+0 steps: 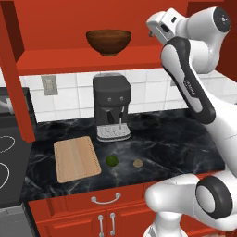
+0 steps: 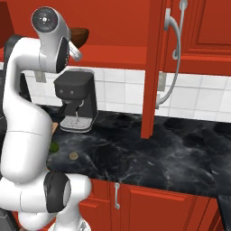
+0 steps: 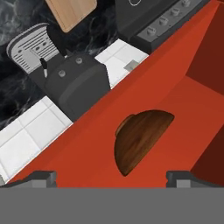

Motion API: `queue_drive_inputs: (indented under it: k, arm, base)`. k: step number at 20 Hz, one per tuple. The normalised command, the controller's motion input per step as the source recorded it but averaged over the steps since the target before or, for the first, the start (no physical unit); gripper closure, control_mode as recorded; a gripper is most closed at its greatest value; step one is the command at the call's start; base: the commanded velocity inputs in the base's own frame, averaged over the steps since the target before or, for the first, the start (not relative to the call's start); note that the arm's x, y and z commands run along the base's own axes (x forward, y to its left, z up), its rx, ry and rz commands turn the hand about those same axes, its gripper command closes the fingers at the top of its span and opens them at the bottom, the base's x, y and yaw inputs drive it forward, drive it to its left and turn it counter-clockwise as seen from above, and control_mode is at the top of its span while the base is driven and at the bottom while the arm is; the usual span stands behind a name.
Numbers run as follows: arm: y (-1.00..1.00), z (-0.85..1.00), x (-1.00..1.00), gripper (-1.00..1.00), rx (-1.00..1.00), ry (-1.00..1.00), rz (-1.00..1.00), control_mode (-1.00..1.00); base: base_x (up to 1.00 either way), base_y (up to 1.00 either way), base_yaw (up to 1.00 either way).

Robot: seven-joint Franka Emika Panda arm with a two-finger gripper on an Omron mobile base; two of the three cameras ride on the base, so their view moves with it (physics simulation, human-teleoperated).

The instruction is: Open the cabinet. Place the bowl and condiment on the counter. Then place the lime and garlic on the cutting board.

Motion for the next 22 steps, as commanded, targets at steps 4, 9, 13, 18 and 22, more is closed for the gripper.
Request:
queue_drive_inputs:
  k: [4, 9, 13, 18, 22]
  arm:
    - [0.12, -0.04, 0.21, -1.00, 0.00, 0.06, 0.00, -1.00]
    - [0.10, 0.00, 0.22, -1.00, 0.00, 0.04, 0.00, -1.00]
    - [0.06, 0.00, 0.15, -1.00, 0.00, 0.01, 0.00, -1.00]
    - [0.07, 0.00, 0.14, -1.00, 0.00, 0.03, 0.00, -1.00]
    - [0.09, 0.00, 0.19, -1.00, 0.00, 0.01, 0.00, -1.00]
  base:
    - [0.00, 0.00, 0.00]
    - [0.00, 0.00, 0.00]
    - [0.00, 0.00, 0.00]
    - [0.00, 0.00, 0.00]
    - [0.00, 0.00, 0.00]
